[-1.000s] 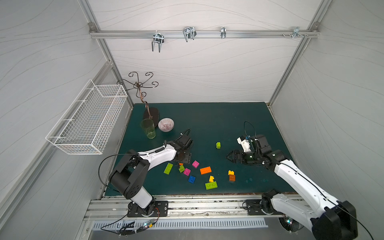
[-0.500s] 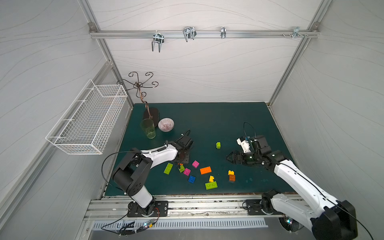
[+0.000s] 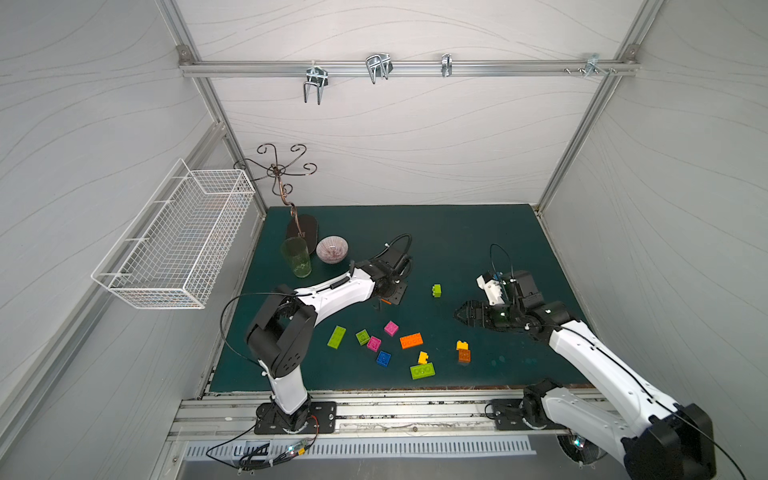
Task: Assemble the letter p with lego
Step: Pick up the lego brick from the center of the board, then place the lego brick at the center of the board.
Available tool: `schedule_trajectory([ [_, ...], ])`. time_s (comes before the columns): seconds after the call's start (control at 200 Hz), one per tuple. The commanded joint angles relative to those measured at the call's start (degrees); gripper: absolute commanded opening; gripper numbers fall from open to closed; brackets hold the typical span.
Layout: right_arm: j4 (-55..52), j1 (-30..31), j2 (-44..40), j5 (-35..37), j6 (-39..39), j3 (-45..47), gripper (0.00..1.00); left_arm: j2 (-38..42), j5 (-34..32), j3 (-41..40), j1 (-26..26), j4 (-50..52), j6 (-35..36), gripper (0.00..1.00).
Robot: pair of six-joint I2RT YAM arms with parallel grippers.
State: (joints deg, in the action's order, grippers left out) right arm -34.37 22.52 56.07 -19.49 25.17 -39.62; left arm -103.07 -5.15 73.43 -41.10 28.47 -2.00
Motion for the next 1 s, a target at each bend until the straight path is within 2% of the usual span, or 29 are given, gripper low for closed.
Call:
schedule_trajectory([
  [0.0,-3.5,-2.4,0.6,1.2,2.1,-2.4,0.99,-5.3,3.7,6.3,-2.3,1.9,12.8,0.28],
  [0.175,-4.5,-6.5,0.6,-0.3,3.1,-2.1,0.99,-13.2,3.2,15.1,-4.9,10.9,17.6,0.29],
  [0.315,-1.0,-9.6,0.1,-2.2,6.0,-0.1,0.99,-14.9,1.9,13.3,-6.1,9.3,19.3,0.29],
  [0.475,3.3,-9.9,1.6,-2.3,6.8,0.9,0.99,-14.3,0.2,10.4,-6.2,8.5,19.0,0.30],
  [0.5,3.8,-9.9,2.6,-3.0,6.7,0.7,0.99,-14.0,0.2,9.8,-6.1,8.2,18.8,0.33],
  [0.565,3.8,-10.0,6.3,-5.5,5.9,-0.5,0.98,-13.8,-0.1,9.3,-5.7,7.8,17.4,0.52],
  [0.6,4.3,-10.0,8.2,-6.8,5.5,-1.0,0.96,-13.6,0.5,9.2,-5.4,7.8,16.4,0.57],
  [0.765,8.9,-10.0,13.8,-9.7,5.3,-2.8,0.90,-9.2,3.4,6.9,-3.2,6.5,13.8,0.69],
  [0.886,11.9,-9.9,18.9,-12.0,5.0,-5.2,0.78,-2.8,6.6,3.2,-0.6,2.7,11.7,0.77],
  [0.926,12.0,-9.9,20.3,-12.0,4.7,-6.3,0.75,-1.1,8.4,2.5,0.4,1.2,11.1,0.82],
  [0.951,11.9,-9.9,20.9,-11.9,4.5,-6.8,0.74,-0.3,9.3,2.3,0.6,0.3,11.1,0.95],
  [0.991,11.3,-10.0,21.5,-11.2,4.3,-7.6,0.74,0.5,10.1,2.8,0.7,-0.6,12.1,0.97],
])
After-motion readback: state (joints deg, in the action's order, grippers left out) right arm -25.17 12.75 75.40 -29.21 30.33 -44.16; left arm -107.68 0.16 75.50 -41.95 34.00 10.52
